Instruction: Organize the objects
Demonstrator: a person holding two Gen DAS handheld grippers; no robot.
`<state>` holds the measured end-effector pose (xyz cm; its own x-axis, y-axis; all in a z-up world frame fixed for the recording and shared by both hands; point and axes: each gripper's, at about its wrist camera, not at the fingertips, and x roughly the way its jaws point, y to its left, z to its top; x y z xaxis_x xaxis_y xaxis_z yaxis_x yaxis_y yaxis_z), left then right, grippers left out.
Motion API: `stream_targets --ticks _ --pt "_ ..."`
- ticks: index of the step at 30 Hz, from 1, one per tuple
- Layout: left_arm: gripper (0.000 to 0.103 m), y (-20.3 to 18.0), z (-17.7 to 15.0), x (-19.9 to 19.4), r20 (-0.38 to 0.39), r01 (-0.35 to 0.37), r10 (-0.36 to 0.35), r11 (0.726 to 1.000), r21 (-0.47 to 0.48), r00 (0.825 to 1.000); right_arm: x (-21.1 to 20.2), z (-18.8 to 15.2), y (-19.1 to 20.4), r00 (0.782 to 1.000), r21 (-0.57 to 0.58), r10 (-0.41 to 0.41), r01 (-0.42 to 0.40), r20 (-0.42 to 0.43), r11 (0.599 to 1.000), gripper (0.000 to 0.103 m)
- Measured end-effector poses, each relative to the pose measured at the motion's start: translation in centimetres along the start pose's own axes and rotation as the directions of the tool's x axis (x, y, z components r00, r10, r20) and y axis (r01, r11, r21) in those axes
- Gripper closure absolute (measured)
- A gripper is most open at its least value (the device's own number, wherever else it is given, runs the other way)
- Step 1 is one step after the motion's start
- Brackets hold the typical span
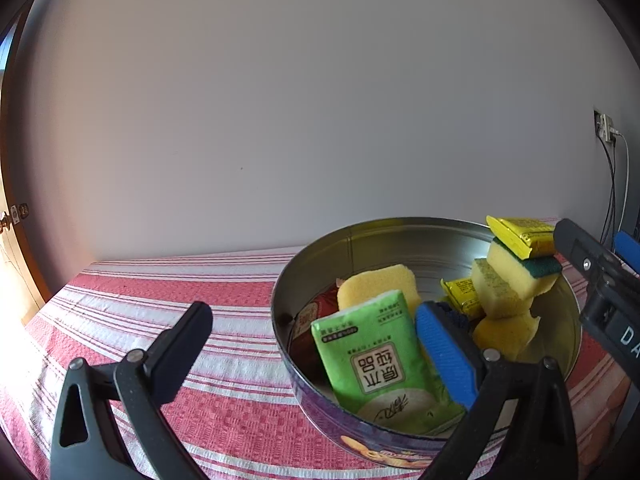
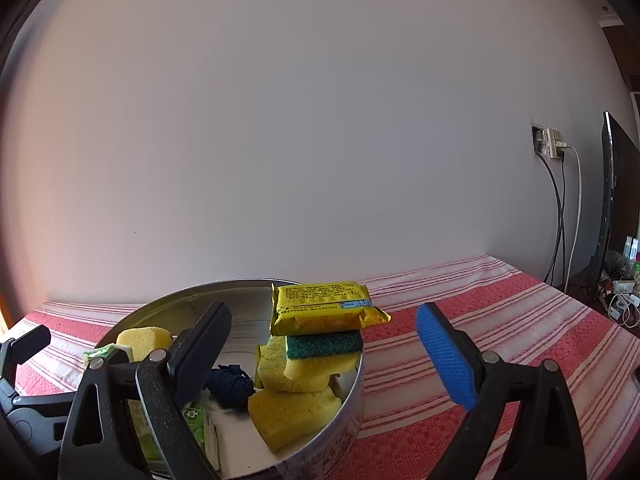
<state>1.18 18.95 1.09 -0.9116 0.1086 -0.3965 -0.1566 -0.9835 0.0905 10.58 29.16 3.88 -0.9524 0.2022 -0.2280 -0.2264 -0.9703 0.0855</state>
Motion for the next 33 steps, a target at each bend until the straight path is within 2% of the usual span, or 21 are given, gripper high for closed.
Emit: stream_targets --ticks 10,19,33 --pt "0.0 0.4 -0.8 -3.1 0.052 0.016 -0.015 1.0 -0.013 0.999 -4.7 -0.6 0.4 0.996 -0.017 -0.022 0.023 0.086 1.0 0.005" --pt "0.0 0.9 -0.9 -4.2 0.062 0.03 -0.028 0.999 -0.029 0.998 -7.9 -0.2 0.3 0.968 -0.003 -0.079 0.082 0.237 0.997 0.001" --pt "0.0 2.0 -0.9 -4.7 0.098 0.033 -0.025 0.996 -0.08 0.995 -8.3 -0.2 0.7 0.967 -0.019 -0.054 0.061 0.247 0.998 0.001"
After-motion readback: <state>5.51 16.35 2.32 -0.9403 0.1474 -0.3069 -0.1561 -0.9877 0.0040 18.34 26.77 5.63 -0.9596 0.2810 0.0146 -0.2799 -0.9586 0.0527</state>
